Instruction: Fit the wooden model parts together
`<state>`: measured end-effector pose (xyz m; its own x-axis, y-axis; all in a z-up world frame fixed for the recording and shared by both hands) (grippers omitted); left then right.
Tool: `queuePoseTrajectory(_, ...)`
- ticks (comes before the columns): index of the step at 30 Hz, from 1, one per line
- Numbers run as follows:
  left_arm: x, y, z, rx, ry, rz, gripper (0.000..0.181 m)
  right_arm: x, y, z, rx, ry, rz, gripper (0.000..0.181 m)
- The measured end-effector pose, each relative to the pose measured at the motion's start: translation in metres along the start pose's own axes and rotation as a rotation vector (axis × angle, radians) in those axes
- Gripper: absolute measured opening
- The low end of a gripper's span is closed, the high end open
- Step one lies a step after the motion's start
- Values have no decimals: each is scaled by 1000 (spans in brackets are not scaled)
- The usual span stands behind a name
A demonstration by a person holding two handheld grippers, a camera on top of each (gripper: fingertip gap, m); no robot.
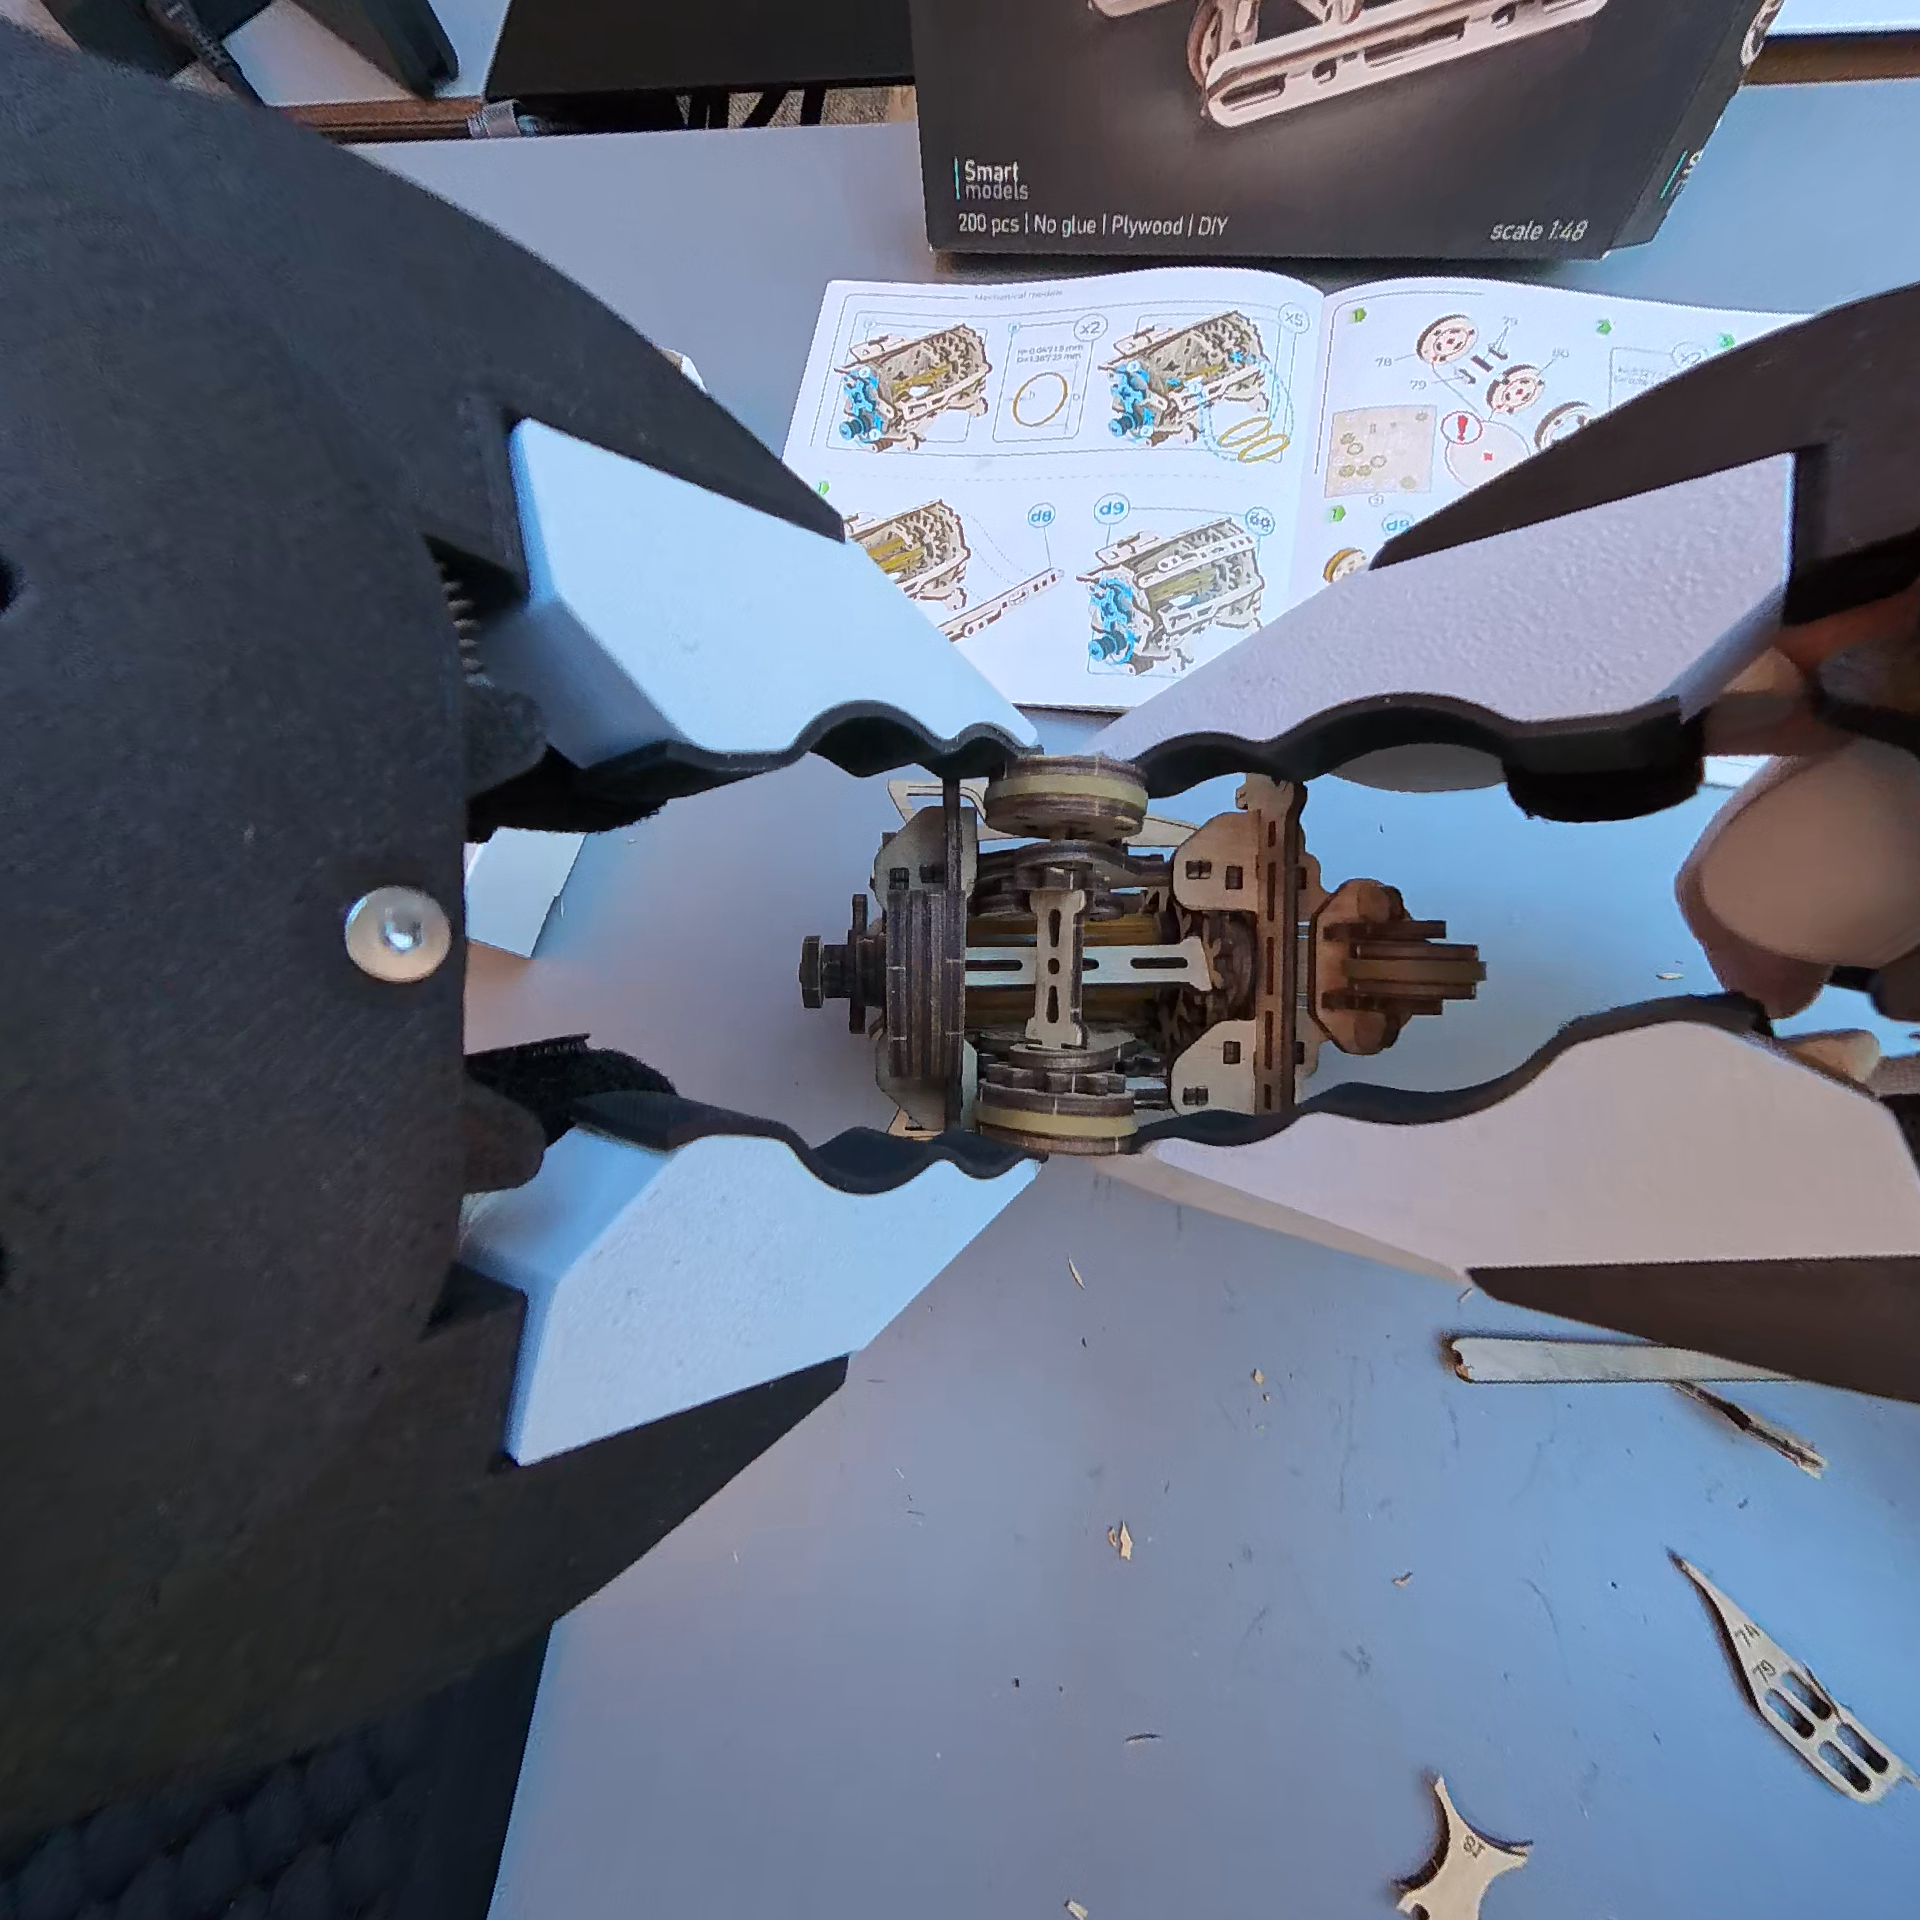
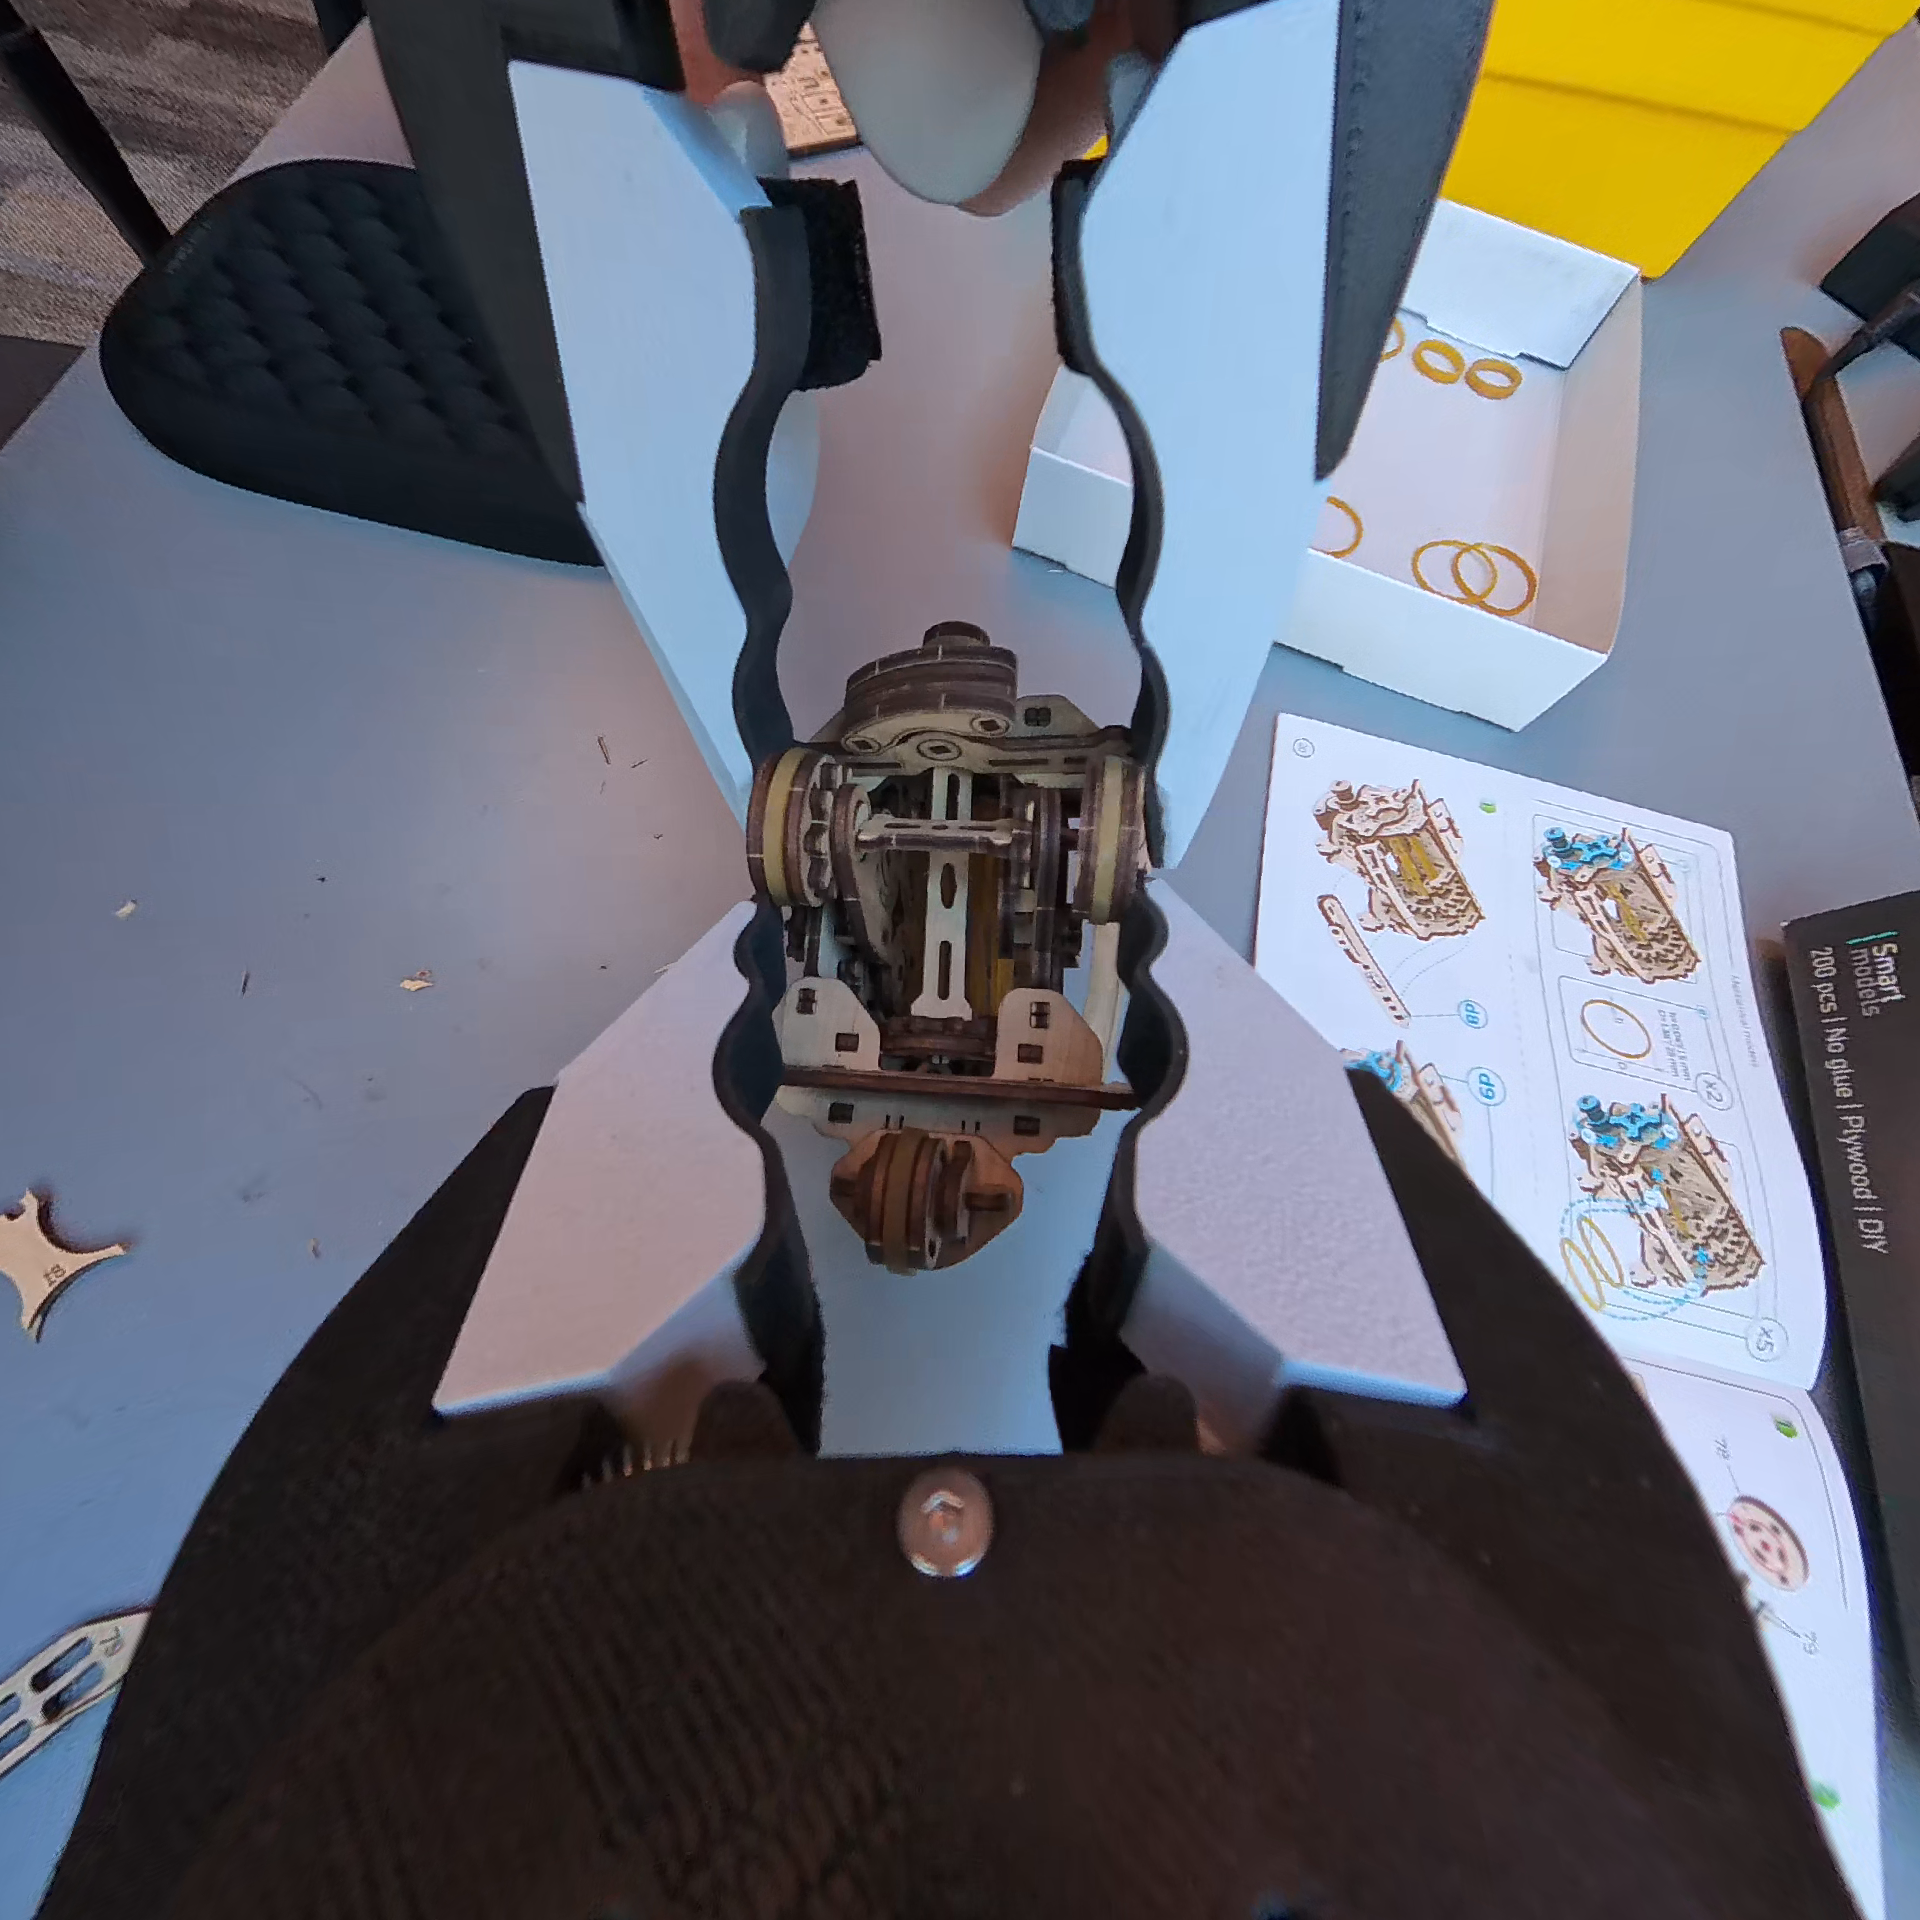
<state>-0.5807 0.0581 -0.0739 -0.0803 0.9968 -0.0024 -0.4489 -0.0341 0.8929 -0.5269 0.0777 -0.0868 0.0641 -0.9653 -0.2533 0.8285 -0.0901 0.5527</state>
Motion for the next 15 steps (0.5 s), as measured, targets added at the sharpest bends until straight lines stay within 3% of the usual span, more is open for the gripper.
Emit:
queuePoseTrajectory(7, -4, -1, 0, -25, -38, 34, 70, 4, 1, 1, -10, 25, -25, 65)
queuePoseTrajectory(15, -28, -2, 4, -163, -11, 109, 73, 27, 7, 3, -77, 165, -104, 66)
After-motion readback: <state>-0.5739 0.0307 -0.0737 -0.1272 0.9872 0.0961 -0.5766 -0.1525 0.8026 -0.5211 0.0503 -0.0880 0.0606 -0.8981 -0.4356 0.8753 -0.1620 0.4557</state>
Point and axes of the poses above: each gripper's, where its closed fingertips meet, y back along the fingers, z out of its top, x = y × z across the jaws, the point moved 5 cm from there along y, back along the fingers, and after that the axes turned 14 degrees about -z, right-handed, at the moved point
